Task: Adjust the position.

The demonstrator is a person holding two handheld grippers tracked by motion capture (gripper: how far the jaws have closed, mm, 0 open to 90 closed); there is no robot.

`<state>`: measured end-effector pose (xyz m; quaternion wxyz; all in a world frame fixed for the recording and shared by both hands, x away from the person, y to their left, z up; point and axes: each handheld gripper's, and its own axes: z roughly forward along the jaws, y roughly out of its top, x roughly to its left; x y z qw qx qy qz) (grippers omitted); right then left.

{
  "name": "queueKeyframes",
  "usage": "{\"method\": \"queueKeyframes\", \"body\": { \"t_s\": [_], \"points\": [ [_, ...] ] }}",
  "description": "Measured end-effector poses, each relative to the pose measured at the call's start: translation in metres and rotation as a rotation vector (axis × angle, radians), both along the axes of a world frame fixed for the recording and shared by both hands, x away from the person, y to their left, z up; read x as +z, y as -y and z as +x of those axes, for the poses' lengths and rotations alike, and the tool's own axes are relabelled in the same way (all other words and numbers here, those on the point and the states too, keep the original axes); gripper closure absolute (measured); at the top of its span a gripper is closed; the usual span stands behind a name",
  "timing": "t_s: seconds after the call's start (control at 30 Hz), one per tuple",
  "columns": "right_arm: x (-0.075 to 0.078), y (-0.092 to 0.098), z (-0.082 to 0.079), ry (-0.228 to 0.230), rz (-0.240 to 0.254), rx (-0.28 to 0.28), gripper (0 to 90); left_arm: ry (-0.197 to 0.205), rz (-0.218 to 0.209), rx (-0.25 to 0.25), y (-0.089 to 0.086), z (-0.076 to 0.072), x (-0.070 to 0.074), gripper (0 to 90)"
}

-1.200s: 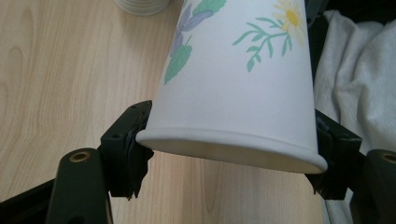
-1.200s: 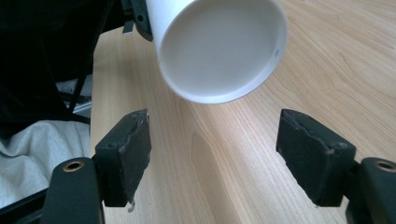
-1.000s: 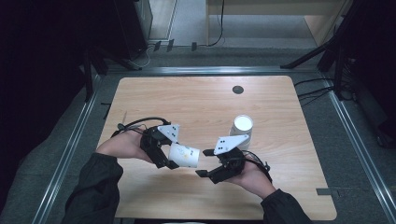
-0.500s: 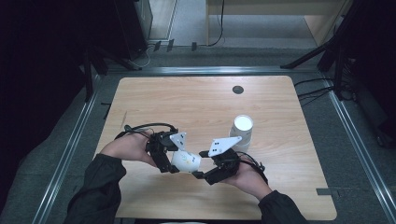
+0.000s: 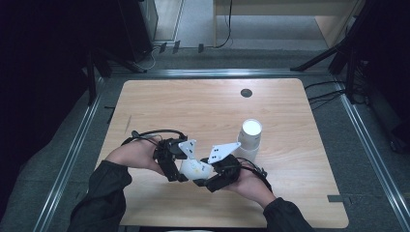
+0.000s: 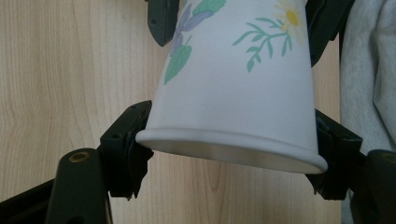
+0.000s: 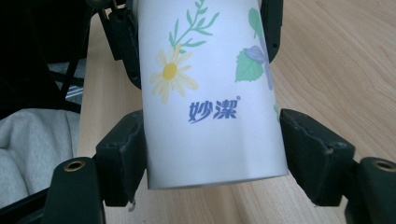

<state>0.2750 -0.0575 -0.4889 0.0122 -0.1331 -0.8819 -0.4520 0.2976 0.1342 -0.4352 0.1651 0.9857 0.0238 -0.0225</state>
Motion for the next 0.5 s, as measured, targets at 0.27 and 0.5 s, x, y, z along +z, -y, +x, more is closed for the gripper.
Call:
{"method": "queueKeyframes", "body": {
  "t_s": [0.27, 0.5],
  "points": [
    [0.0006, -0.0008, -0.0018, 0.004, -0.002, 0.028, 34.8, -0.001, -0.010, -0.011, -0.0014, -0.0001, -0.0013, 26.2],
    [0.0041, 0.0018, -0.0020, 0.019, 0.011, 0.020, 34.7, -0.009, -0.059, 0.025, -0.0039, 0.0039, -0.0005, 13.8]
  ]
}}
